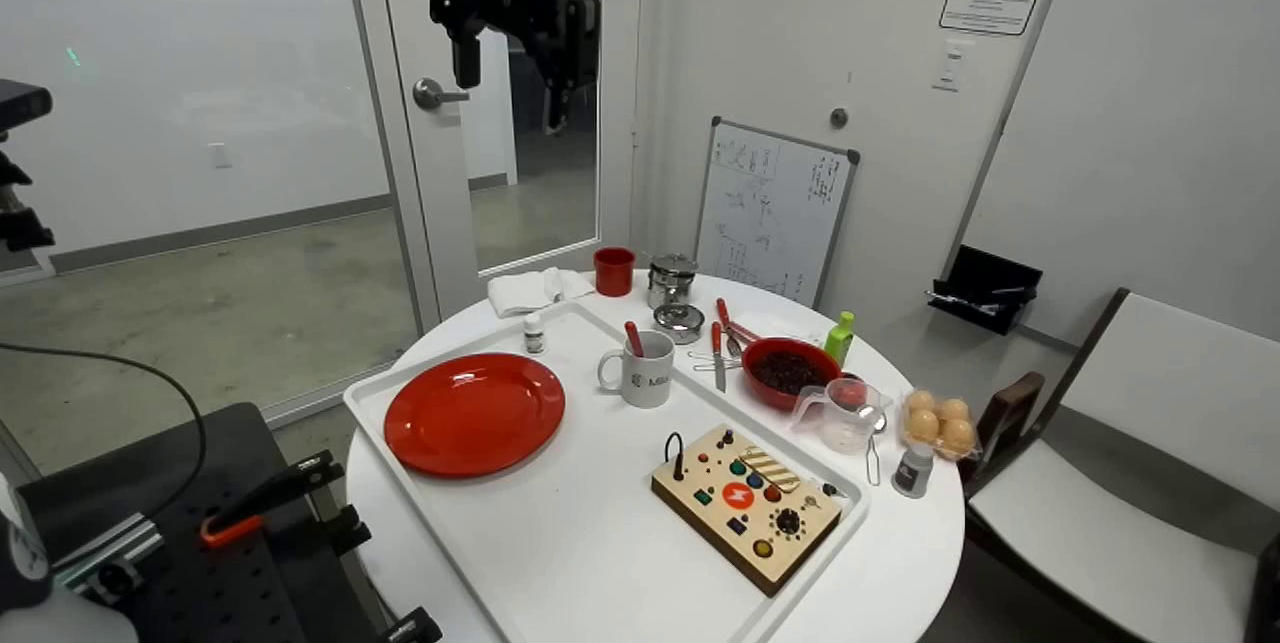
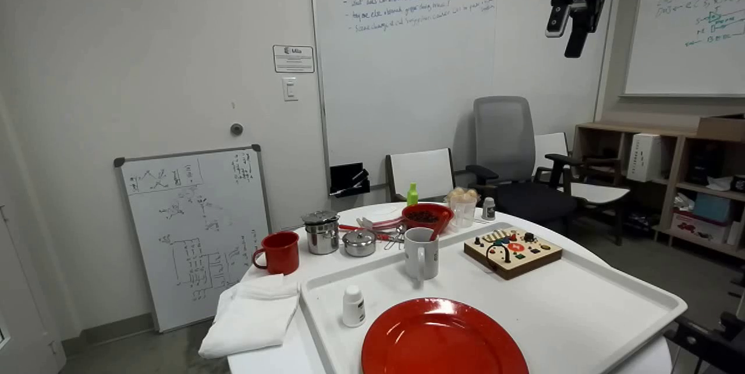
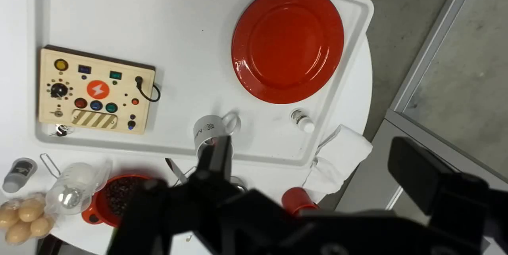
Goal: Press two buttons on the electrical object on the table.
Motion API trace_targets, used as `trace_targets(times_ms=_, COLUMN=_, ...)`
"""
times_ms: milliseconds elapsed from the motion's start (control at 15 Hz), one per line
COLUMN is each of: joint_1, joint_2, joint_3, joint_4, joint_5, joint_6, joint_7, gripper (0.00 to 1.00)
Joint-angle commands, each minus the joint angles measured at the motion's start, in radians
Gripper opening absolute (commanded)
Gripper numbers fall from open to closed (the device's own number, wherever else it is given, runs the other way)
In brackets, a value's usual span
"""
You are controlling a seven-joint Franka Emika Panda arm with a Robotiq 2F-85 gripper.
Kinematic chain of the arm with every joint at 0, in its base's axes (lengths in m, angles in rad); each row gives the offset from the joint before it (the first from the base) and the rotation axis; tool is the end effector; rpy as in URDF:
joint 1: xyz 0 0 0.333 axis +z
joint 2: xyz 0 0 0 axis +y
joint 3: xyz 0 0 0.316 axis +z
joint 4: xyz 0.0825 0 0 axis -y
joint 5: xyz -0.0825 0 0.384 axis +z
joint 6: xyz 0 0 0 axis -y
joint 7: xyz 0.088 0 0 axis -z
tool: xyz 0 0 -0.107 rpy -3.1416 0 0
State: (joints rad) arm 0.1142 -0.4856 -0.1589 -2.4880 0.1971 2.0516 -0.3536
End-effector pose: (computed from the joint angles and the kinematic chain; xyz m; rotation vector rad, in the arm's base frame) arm 0.4029 -0.0096 0.4620 -2.8801 -0.3437 -0.1272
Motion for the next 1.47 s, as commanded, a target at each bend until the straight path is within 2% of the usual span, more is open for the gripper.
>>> trace_targets(times_ms=0, joint_1=-0.019, joint_2=0.002, joint_3=0.018, joint_4=0.002, joint_5=0.009, joint_6=-0.004, joint_7=-0.007, gripper=1.00)
trace_targets(times_ms=467, joint_1=-0.020, joint_2=0.002, joint_3=0.018, joint_4=0.002, joint_5=0.009, joint_6=-0.004, joint_7=-0.007, gripper=1.00)
trace_targets(times_ms=667, joint_1=0.002, joint_2=0.053, joint_3=0.062, joint_4=0.078, joint_5=0.002, joint_6=-0.029, joint_7=0.020, gripper=1.00)
trace_targets(times_ms=1000, joint_1=-0.002, joint_2=0.265, joint_3=0.110, joint_4=0.263, joint_5=-0.019, joint_6=-0.038, joint_7=0.036, gripper=1.00)
trace_targets(times_ms=1400, joint_1=-0.081, joint_2=0.508, joint_3=0.109, joint_4=0.420, joint_5=-0.049, joint_6=-0.037, joint_7=0.180, gripper=1.00)
